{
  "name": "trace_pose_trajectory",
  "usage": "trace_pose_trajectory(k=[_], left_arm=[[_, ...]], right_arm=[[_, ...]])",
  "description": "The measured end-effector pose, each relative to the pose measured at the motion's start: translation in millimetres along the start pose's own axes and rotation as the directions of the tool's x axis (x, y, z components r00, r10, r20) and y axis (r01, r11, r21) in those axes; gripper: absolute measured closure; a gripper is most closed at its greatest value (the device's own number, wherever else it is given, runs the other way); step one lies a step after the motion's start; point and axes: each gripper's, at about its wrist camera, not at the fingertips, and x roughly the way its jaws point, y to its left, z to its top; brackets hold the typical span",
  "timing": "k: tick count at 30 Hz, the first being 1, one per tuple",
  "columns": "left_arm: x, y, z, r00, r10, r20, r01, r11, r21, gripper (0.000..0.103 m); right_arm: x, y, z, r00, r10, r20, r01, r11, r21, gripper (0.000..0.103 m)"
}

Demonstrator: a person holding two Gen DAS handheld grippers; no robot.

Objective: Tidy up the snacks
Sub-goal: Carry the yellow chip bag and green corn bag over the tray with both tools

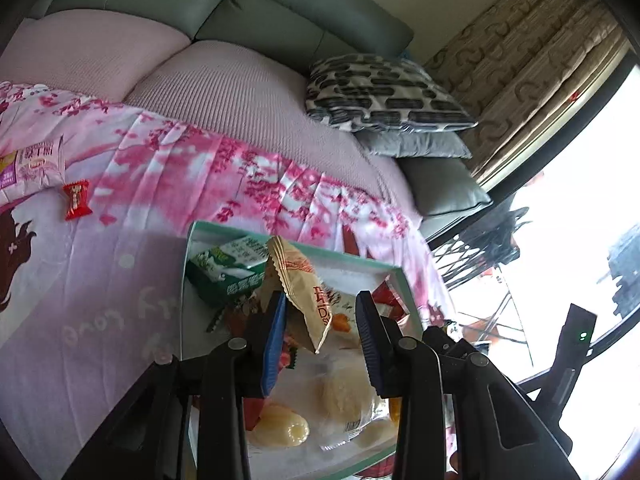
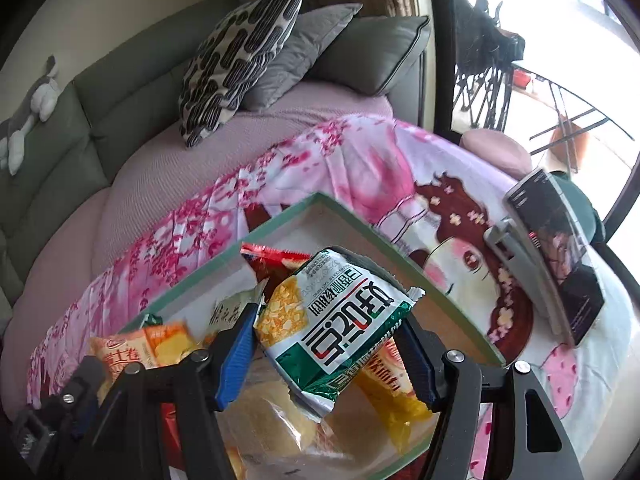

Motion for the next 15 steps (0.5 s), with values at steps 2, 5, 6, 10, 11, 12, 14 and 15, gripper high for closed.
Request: trace_pose_trajectory(k=[2, 5, 6, 10, 11, 12, 14, 15], left_arm=[[7, 6, -1, 1.0, 0.022, -0.019, -0.022, 1.0, -0.016, 0.066], [15, 16, -4, 0.998, 0.057, -0.039, -0.058, 0.998, -0.038, 0.066], [18, 18, -5, 0.997, 0.064, -0.046, -0.066, 0.997, -0.044, 0.067], [26, 27, -7, 0.994, 0.087, -0.067, -0.091, 0.994, -0.058, 0.067], [27, 28, -8, 0.994, 0.09, -0.067, -0.093, 0.994, -0.056, 0.067], [27, 28, -8, 0.993, 0.091, -0.069, -0.095, 0.994, -0.054, 0.067], [30, 29, -9, 0.993, 0.083, -0.082, -0.088, 0.994, -0.058, 0.067], [32, 28, -9, 0.993, 0.08, -0.087, -0.085, 0.995, -0.055, 0.067]], right_arm=[[4, 3, -2, 1.0, 0.008, -0.012, -0.008, 1.0, -0.007, 0.034], [8, 6, -4, 1.0, 0.01, -0.022, -0.01, 1.0, -0.016, 0.034], [8, 7, -4, 1.0, 0.011, -0.026, -0.011, 1.0, -0.018, 0.034], [13, 11, -7, 0.999, 0.009, -0.038, -0.01, 1.0, -0.03, 0.034], [14, 13, -7, 0.999, 0.009, -0.042, -0.01, 0.999, -0.035, 0.034], [15, 15, -8, 0.999, 0.01, -0.044, -0.012, 0.999, -0.039, 0.034], [16, 18, -9, 0.999, 0.017, -0.048, -0.019, 0.999, -0.048, 0.033], [17, 21, -10, 0.999, 0.016, -0.049, -0.018, 0.998, -0.054, 0.033]])
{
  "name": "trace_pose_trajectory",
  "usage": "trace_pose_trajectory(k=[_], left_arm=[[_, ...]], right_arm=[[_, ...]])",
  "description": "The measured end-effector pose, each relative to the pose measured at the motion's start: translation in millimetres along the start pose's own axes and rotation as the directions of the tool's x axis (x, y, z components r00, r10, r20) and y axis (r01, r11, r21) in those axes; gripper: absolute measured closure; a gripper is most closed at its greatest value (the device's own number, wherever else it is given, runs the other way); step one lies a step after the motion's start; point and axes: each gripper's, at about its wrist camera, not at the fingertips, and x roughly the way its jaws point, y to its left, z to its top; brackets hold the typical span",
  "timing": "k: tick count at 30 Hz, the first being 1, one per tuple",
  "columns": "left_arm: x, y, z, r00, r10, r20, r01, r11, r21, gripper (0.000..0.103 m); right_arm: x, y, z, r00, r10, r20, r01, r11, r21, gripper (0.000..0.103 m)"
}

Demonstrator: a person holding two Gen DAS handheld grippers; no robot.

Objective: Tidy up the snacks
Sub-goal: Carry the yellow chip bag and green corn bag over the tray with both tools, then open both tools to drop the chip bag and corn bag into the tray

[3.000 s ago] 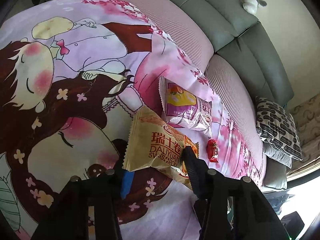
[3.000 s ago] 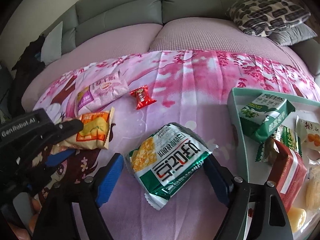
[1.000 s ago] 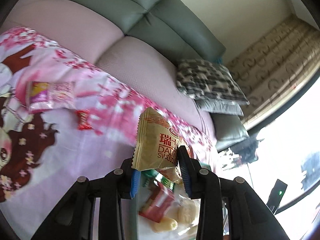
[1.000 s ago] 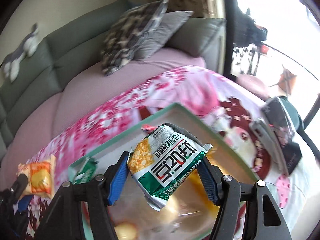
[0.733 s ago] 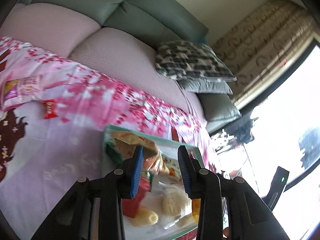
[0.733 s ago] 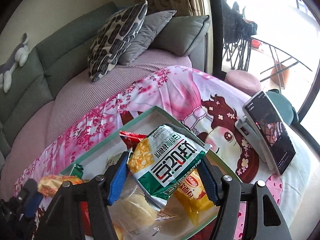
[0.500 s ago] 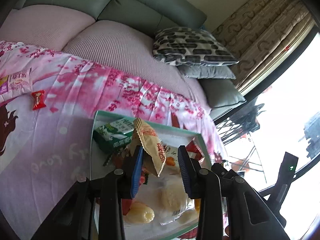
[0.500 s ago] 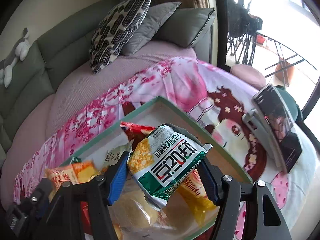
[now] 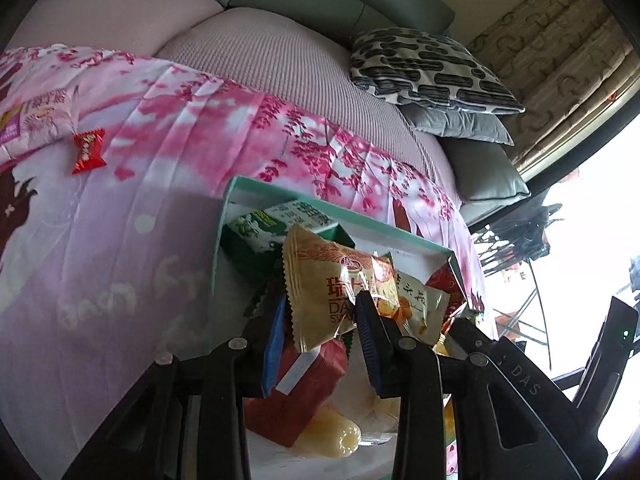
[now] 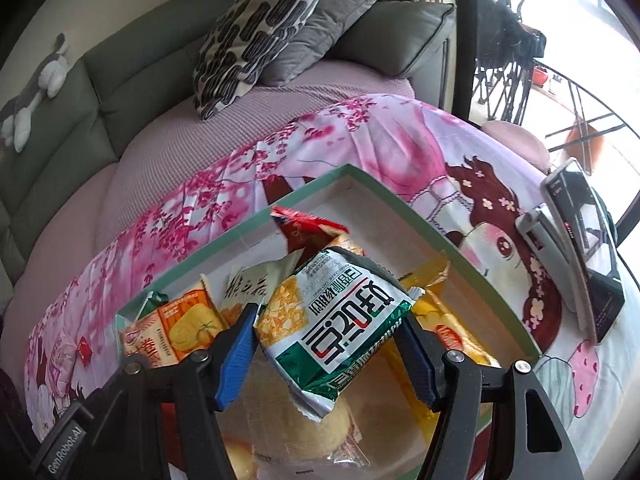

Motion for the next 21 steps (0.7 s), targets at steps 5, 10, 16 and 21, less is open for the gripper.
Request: trace_pose_trajectory(k=[5, 10, 16, 21], left_arm=[[6, -3, -3, 1.0, -0.005, -0.018, 0.005, 1.0, 0.015, 0.067], [12, -2, -3, 0.999, -0.011, -0.034, 0.011, 1.0, 0.009, 0.067], [9, -5, -2, 0.999, 0.0, -0.042, 0.0, 1.0, 0.019, 0.067], [0, -7, 2, 0.999, 0.02, -0.035, -0.019, 0.999, 0.027, 0.066]], right_arm=[[3, 7, -1, 1.0, -0.014, -0.003, 0.014, 1.0, -0.025, 0.032], [4, 7, 0, 1.0, -0.014, -0.009, 0.014, 0.999, -0.03, 0.031], [4, 7, 1, 1.0, -0.005, -0.025, 0.005, 1.0, -0.03, 0.024], [-1, 4, 2, 1.0, -0.001, -0.018, 0.001, 1.0, -0.025, 0.021]])
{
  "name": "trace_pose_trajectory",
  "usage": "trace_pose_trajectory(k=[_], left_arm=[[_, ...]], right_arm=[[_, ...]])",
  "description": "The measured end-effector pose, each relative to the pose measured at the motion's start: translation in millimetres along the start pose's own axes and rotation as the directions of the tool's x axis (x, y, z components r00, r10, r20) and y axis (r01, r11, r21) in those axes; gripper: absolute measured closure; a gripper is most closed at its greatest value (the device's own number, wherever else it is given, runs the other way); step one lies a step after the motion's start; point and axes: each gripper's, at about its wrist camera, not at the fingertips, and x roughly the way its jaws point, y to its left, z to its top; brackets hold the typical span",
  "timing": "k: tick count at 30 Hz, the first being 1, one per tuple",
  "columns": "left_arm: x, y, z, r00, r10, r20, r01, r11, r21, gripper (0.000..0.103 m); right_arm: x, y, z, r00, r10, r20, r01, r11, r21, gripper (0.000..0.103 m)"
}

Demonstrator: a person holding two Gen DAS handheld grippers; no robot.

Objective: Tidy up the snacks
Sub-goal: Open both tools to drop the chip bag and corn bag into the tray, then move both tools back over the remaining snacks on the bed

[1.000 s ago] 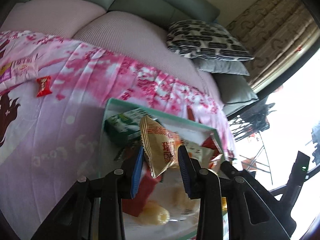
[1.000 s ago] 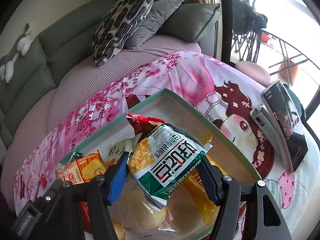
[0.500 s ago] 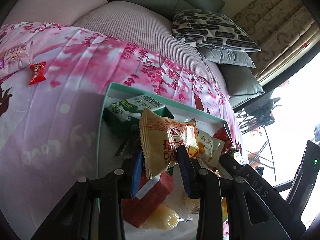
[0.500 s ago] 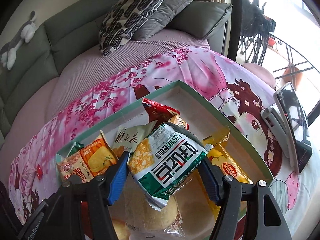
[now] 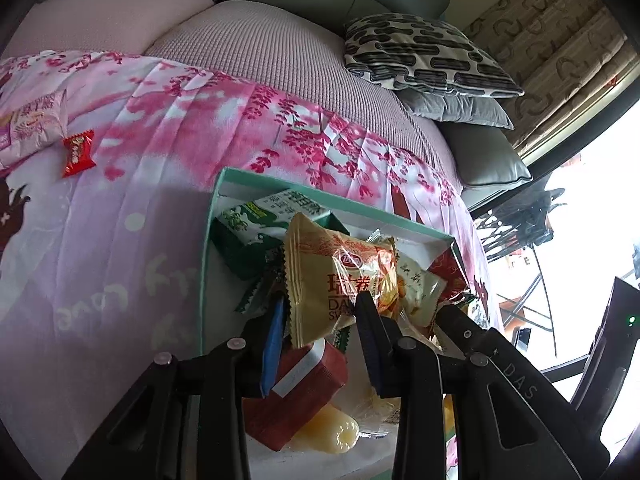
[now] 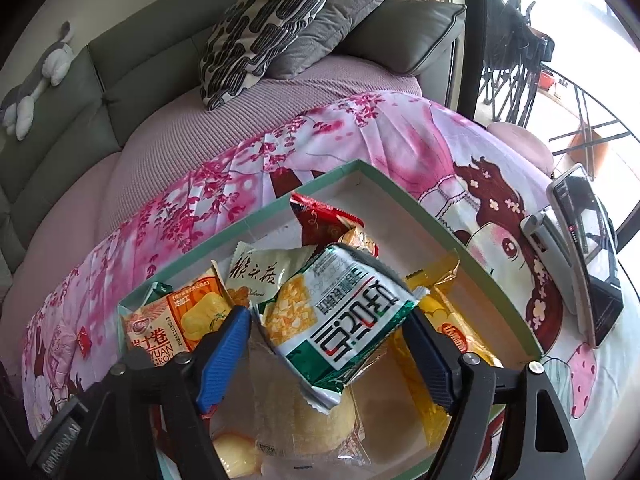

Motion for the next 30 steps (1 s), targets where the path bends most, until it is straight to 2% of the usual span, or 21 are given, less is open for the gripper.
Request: trace_pose_trajectory(k=[9, 12, 15, 17, 19, 23, 25, 30], left_arm=[[-27, 5, 12, 0.997, 0.03, 0.065, -0.029, 1.0, -0.009, 0.055], [-33, 9, 17, 0.989, 0.111, 0.098, -0.11, 0.994, -0.01, 0.042], [-34, 19, 19, 0.976, 0.182, 0.116, -0.181, 0.983, -0.019, 0.038], [-32, 25, 21, 0.96, 0.253, 0.117, -0.253, 0.967, -0.017, 0.03], [-29, 30, 22, 0.944, 0.308, 0.118, -0.309, 0.951, -0.007, 0.021], [-28, 38, 22, 0.919, 0.368, 0.138, -0.372, 0.928, 0.0, 0.016], [-28, 37, 21, 0.907, 0.391, 0.156, -0.397, 0.918, 0.008, 0.01], [-25, 33, 19, 0.863, 0.464, 0.201, -0.482, 0.874, 0.053, 0.003]], right_arm=[[-9, 1, 2, 1.0, 0.006, 0.017, -0.006, 1.0, -0.01, 0.019], [-7, 3, 1, 1.0, 0.006, 0.009, -0.006, 1.0, -0.016, 0.019], [-4, 5, 0, 1.0, 0.002, -0.002, -0.002, 1.0, -0.024, 0.014], [-4, 5, -1, 1.0, 0.007, 0.0, -0.007, 1.0, -0.023, 0.006], [-3, 6, -1, 1.0, 0.008, 0.003, -0.008, 1.0, -0.024, 0.003], [-1, 8, -2, 1.0, 0.012, 0.001, -0.012, 0.999, -0.032, 0.0], [-1, 9, -2, 1.0, 0.015, 0.001, -0.015, 0.999, -0.033, 0.0], [-1, 9, -2, 1.0, 0.021, 0.015, -0.02, 0.999, -0.029, 0.0]])
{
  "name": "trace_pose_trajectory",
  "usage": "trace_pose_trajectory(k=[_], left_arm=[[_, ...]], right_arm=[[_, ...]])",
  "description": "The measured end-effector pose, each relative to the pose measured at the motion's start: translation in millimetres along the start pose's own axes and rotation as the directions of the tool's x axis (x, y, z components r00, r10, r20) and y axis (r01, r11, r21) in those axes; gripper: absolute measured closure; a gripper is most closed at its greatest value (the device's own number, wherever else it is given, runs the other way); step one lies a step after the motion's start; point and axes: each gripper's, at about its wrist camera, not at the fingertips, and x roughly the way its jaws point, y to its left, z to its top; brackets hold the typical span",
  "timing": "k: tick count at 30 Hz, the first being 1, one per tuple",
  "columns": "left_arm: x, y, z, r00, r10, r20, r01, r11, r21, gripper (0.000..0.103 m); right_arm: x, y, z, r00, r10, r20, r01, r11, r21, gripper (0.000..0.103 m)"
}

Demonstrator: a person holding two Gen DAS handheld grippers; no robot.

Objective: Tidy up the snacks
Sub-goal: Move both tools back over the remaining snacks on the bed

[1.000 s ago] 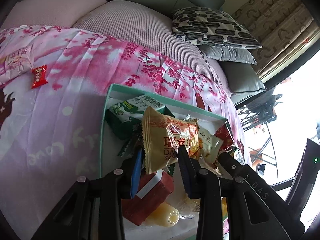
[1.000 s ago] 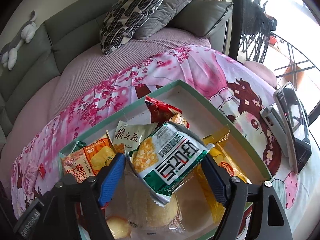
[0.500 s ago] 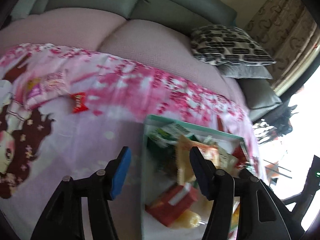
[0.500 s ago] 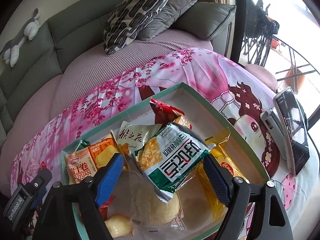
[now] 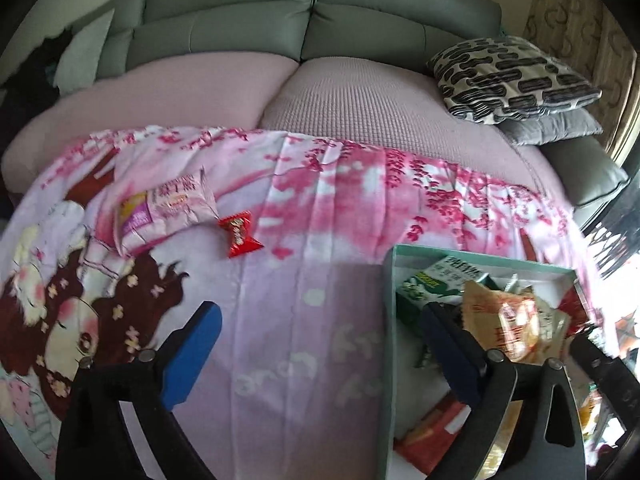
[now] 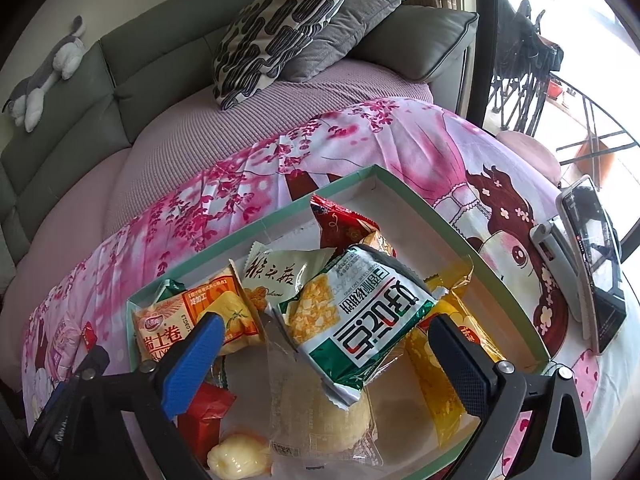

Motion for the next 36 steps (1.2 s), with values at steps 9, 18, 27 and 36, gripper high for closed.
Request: trace_pose_trajectory(k=[9, 18, 27, 36], left_arm=[[-3, -1, 2, 0.997, 0.067, 0.034, -0.068, 0.997, 0.044, 0.003], [-20, 14, 11, 0.978, 0.17, 0.119, -0.173, 0.985, 0.018, 0.003], [-32, 53, 21, 0.946, 0.288, 0.148, -0.284, 0.958, -0.048, 0.003], [-38, 112, 26, 0.91, 0.398, 0.114, -0.383, 0.914, -0.132, 0.003]], right_arm=[[-11, 2, 3, 0.997, 0.01, 0.08, -0.01, 1.0, 0.002, 0.0], [-20, 19, 4, 0.988, 0.059, 0.141, -0.054, 0.998, -0.038, 0.0], [-18, 61, -7, 0.989, 0.106, 0.1, -0.092, 0.986, -0.138, 0.0], [-31, 123, -28, 0.969, 0.238, 0.068, -0.216, 0.946, -0.241, 0.0]])
